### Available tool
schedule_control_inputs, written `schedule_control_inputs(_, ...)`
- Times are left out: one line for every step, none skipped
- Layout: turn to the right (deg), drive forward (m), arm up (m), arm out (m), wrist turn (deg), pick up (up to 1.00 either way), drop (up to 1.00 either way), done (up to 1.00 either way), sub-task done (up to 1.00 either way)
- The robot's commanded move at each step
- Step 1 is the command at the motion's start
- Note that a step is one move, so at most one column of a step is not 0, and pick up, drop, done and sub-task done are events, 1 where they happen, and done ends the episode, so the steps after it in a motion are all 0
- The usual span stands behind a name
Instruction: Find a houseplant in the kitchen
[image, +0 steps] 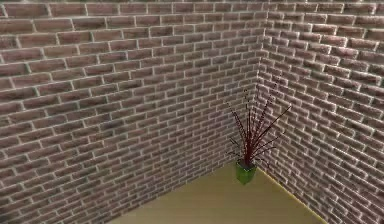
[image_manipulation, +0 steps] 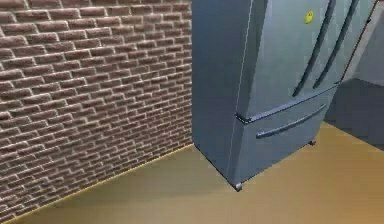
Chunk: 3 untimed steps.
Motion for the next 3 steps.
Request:
schedule_control_inputs(0.0, 0.5, 0.0, 0.0, 0.0, 0.0, 0.0, 0.0, 0.0)
schedule_control_inputs(27.0, 0.0, 0.0, 0.0, 0.0, 0.0, 0.0, 0.0, 0.0)
schedule_control_inputs(0.0, 0.0, 0.0, 0.0, 0.0, 0.0, 0.0, 1.0, 0.0)
